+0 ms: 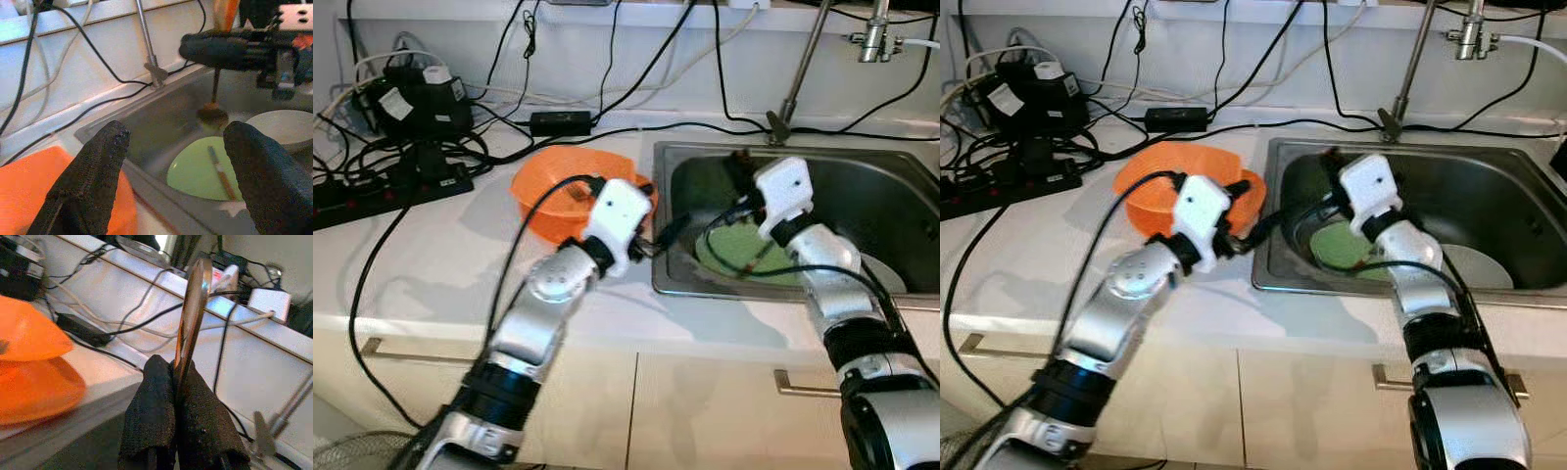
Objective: Kitchen organization
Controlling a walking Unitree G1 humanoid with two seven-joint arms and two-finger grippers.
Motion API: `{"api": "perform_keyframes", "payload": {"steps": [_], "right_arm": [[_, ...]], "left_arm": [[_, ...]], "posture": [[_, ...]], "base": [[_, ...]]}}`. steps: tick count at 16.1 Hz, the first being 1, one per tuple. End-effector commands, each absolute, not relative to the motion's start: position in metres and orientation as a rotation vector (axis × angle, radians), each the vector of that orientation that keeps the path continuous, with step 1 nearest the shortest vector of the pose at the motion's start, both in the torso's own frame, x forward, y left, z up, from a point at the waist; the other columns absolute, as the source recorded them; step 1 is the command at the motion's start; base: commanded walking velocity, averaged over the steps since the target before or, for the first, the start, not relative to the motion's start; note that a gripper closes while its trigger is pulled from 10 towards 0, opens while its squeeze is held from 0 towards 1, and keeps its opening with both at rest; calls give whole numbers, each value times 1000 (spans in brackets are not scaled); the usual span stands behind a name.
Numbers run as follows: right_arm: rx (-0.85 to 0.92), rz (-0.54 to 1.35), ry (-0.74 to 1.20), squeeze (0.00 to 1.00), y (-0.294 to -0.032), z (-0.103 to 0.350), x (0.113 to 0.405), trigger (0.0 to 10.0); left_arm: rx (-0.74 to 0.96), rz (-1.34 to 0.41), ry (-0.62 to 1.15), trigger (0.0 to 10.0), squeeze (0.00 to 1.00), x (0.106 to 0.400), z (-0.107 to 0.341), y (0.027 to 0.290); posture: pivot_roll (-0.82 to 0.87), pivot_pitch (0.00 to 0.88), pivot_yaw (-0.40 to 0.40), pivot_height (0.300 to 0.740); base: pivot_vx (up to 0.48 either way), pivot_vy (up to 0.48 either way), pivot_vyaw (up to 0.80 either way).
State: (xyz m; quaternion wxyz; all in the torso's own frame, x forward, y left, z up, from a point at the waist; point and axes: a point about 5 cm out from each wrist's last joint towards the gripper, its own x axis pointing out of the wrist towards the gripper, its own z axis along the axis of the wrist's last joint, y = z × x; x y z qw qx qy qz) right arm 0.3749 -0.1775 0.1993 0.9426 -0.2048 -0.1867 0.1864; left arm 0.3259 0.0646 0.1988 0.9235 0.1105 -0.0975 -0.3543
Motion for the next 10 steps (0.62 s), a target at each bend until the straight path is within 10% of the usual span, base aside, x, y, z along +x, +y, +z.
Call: {"api": "perform_keyframes", "payload": {"steps": [1,4,5,6,10], "right_arm": [[-408,329,-367,0,-186,203,379,0],[-386,259,-326,0,-195,200,382,0],[-365,221,-310,0,-199,199,383,3098],[-368,204,-298,0,-200,198,384,10000],[-362,187,-276,0,-200,194,386,10000]], "left_arm": [[236,-714,-195,10000,0,325,200,72],[269,-716,-165,10000,0,325,199,84],[298,-750,-126,10000,0,322,194,87],[336,-773,-77,10000,0,320,186,90],[367,-841,5,10000,0,312,175,94]], "posture": [[44,0,27,740],[53,0,22,740],[54,0,21,740],[52,0,22,740],[57,0,19,740]], "base": [[0,0,0],[0,0,0],[0,0,0],[0,0,0],[0,0,0]]}}
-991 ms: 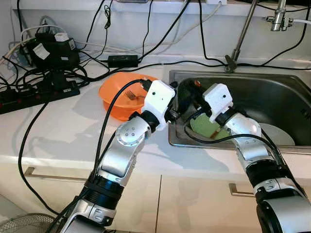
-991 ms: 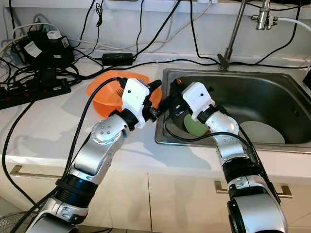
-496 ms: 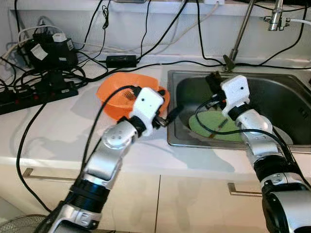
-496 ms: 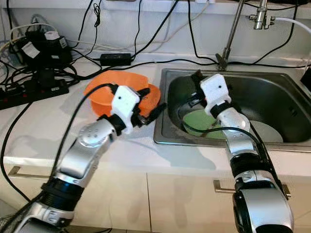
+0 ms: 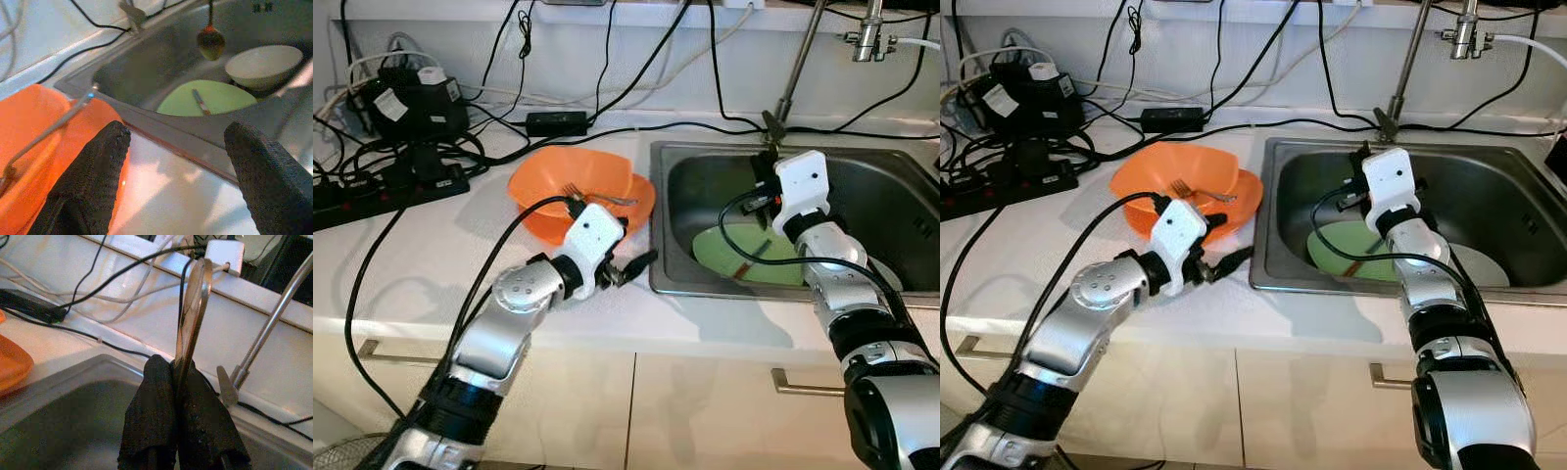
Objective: Kitchen organization
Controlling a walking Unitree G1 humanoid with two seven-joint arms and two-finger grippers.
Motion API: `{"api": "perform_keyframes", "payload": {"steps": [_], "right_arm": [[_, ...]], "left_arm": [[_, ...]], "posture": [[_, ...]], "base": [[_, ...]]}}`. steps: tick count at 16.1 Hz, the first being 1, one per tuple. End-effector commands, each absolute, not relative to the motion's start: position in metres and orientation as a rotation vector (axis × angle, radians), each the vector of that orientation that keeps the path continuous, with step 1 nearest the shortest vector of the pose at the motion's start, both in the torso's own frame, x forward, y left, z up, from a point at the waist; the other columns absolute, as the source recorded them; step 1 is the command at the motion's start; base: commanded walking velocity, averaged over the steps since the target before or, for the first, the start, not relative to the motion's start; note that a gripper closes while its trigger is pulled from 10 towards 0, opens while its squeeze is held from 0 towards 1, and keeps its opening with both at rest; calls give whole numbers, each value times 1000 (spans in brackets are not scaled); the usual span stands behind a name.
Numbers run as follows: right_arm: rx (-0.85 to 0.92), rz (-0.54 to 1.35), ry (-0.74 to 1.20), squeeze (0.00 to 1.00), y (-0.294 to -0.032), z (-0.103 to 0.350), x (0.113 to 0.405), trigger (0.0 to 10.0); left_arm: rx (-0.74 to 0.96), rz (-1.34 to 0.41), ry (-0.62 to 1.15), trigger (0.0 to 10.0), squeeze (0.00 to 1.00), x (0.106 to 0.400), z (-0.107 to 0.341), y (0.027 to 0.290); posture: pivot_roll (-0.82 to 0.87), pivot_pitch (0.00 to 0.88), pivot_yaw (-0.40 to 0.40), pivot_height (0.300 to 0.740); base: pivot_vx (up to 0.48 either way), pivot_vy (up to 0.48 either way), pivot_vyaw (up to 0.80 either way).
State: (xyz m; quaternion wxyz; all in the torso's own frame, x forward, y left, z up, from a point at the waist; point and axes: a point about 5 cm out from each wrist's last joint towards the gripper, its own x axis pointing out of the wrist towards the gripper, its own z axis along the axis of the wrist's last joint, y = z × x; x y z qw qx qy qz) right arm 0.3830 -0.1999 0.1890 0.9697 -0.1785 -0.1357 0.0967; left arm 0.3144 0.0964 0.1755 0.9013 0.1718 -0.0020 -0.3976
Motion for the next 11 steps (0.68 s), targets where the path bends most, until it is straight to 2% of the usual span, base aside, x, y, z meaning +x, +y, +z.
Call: {"api": "perform_keyframes", "payload": {"steps": [1,11], "right_arm": [[-353,179,-264,0,-200,191,386,10000],[-304,159,-169,0,-194,167,385,10000]], "left_arm": [[372,-860,17,10000,0,310,172,94],[362,-896,50,10000,0,304,167,91]], "posture": [[59,0,19,740],[66,0,19,740]], "base": [[0,0,0],[0,0,0]]}}
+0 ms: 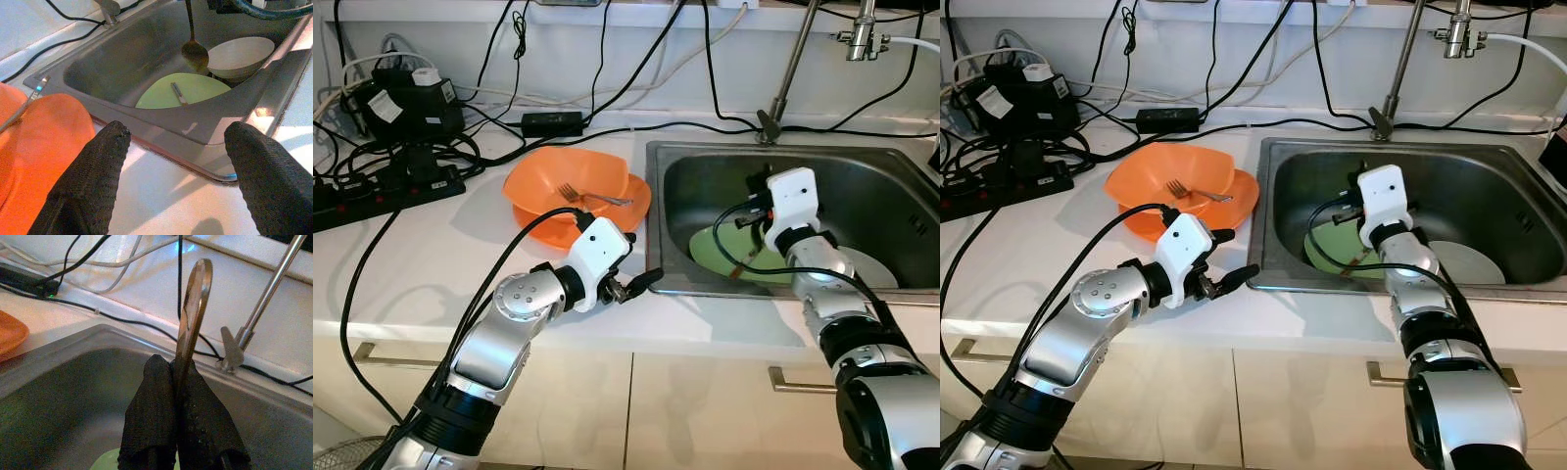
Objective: Kitchen organization
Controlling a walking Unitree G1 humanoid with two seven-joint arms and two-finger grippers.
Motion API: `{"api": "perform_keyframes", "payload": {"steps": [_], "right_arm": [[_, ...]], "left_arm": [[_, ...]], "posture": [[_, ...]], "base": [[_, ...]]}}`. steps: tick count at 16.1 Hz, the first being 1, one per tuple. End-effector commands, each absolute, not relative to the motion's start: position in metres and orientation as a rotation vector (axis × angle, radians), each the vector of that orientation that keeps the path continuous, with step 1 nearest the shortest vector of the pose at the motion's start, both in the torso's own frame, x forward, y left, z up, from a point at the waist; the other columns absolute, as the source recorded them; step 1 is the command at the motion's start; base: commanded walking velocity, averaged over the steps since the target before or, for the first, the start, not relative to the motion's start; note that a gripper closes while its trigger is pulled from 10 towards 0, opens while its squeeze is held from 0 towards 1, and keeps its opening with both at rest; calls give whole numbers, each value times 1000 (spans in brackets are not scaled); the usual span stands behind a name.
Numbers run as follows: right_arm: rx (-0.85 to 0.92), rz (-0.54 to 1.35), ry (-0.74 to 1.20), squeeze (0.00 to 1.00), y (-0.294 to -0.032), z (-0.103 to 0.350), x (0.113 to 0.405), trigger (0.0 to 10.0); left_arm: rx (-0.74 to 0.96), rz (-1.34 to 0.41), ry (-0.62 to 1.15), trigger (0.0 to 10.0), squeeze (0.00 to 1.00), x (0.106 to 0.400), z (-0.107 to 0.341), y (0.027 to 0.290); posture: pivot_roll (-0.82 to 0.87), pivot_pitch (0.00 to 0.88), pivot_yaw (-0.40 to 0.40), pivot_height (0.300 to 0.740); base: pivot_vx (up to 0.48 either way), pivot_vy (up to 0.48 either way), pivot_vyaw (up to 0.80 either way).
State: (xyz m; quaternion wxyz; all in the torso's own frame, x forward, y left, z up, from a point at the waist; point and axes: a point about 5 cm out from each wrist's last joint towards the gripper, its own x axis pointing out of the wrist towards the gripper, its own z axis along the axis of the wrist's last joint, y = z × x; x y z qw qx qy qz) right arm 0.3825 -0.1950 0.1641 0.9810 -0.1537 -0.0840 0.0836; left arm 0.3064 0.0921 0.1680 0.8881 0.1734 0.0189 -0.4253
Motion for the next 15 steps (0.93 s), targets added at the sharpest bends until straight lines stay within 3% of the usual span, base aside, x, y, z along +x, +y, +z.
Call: {"api": "perform_keyframes", "payload": {"steps": [1,11,12,13,14,15], "right_arm": [[-302,160,-166,0,-193,167,385,10000],[-291,162,-148,0,-189,162,385,10000],[-289,165,-148,118,-189,161,384,10000],[-288,166,-147,118,-189,161,384,10000],[-288,167,-146,918,-188,160,384,10000],[-289,169,-147,925,-188,160,384,10000]], "left_arm": [[362,-900,52,10000,0,304,167,91],[356,-902,46,10000,0,303,166,88],[357,-903,47,10000,0,303,166,88],[357,-904,47,10000,0,303,166,88],[356,-902,47,10000,0,303,166,88],[355,-902,47,10000,0,303,166,88]], "posture": [[67,0,19,740],[70,0,20,740],[70,0,19,740],[70,0,19,740],[72,0,17,740],[71,0,18,740]], "base": [[0,0,0],[0,0,0],[0,0,0],[0,0,0],[0,0,0],[0,0,0]]}}
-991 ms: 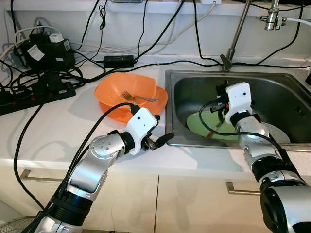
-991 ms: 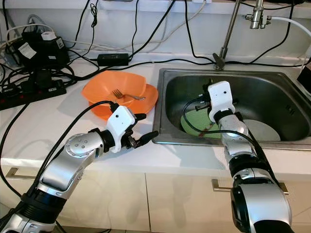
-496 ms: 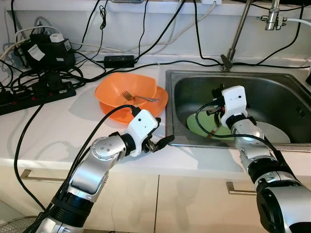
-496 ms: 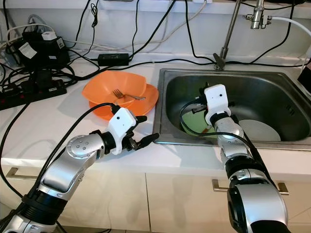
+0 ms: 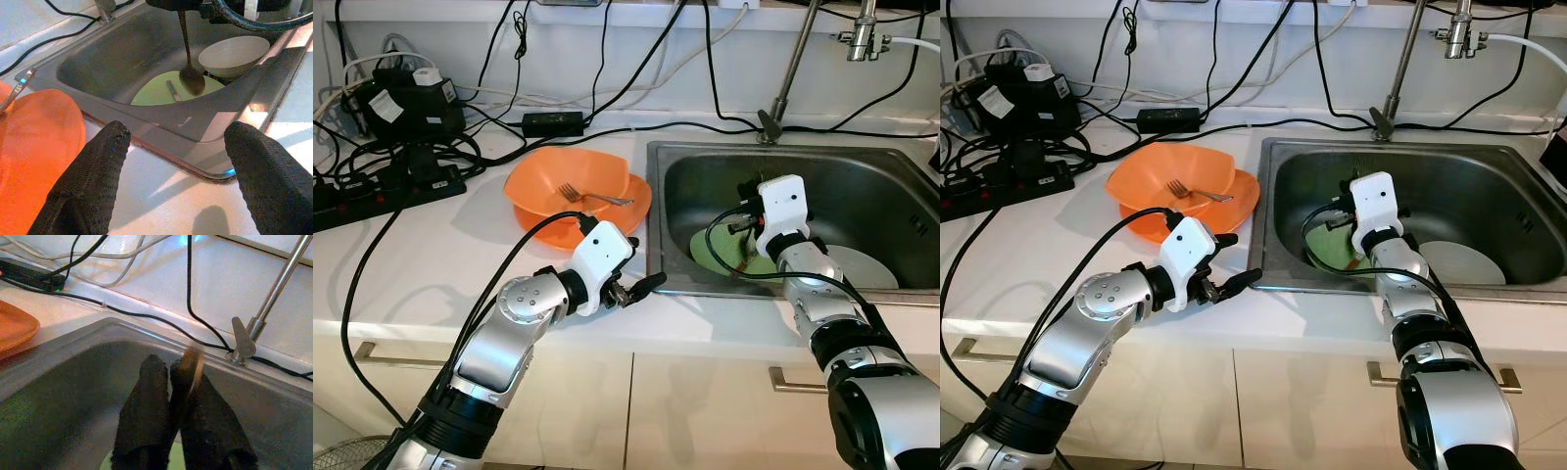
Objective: Kitchen organization
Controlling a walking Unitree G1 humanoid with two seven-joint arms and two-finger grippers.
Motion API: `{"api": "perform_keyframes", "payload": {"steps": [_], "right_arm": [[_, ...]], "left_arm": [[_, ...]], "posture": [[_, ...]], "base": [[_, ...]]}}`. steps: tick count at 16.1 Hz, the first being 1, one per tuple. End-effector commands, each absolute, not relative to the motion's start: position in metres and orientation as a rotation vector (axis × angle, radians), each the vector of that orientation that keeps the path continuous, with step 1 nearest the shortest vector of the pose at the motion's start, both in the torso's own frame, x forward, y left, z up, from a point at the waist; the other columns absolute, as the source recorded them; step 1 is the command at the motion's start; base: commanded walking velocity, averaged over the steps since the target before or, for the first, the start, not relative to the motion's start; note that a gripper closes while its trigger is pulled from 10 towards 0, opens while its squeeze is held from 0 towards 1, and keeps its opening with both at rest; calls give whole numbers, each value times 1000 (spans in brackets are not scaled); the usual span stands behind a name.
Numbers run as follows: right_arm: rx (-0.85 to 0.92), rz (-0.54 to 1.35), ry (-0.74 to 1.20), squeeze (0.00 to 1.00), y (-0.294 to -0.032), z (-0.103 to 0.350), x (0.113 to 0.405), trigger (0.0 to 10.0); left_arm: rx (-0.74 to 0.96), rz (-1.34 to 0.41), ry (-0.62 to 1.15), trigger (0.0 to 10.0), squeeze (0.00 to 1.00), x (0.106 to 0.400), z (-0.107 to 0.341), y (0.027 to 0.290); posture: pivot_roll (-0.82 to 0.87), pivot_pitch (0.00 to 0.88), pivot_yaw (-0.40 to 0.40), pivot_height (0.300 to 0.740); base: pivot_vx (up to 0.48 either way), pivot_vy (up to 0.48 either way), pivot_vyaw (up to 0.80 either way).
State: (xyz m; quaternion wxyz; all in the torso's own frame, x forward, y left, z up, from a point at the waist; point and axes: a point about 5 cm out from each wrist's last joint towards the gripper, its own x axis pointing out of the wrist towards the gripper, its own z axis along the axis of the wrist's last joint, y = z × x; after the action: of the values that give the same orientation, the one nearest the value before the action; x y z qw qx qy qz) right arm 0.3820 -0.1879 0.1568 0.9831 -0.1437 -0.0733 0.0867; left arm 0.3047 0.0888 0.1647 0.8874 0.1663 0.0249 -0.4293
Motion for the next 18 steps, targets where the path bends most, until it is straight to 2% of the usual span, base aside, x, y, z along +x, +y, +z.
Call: {"api": "perform_keyframes", "payload": {"steps": [1,4,5,6,11,18], "right_arm": [[-289,171,-148,906,-187,160,384,10000],[-292,172,-146,867,-187,161,385,10000],[-295,174,-145,580,-187,160,384,10000],[-296,176,-144,0,-187,160,384,10000],[-295,178,-170,0,-186,165,385,10000],[-258,218,-238,0,-177,174,385,10000]], "left_arm": [[355,-902,48,10000,0,303,166,88],[353,-899,48,10000,0,303,166,88],[353,-896,47,10000,0,304,166,88],[353,-895,47,10000,0,304,166,88],[368,-849,14,10000,0,308,170,90],[356,-699,-225,10000,0,318,207,95]], "posture": [[71,0,18,740],[72,0,15,740],[72,0,15,740],[72,0,15,740],[71,0,15,740],[70,0,16,740]], "base": [[0,0,0],[0,0,0],[0,0,0],[0,0,0],[0,0,0],[0,0,0]]}}
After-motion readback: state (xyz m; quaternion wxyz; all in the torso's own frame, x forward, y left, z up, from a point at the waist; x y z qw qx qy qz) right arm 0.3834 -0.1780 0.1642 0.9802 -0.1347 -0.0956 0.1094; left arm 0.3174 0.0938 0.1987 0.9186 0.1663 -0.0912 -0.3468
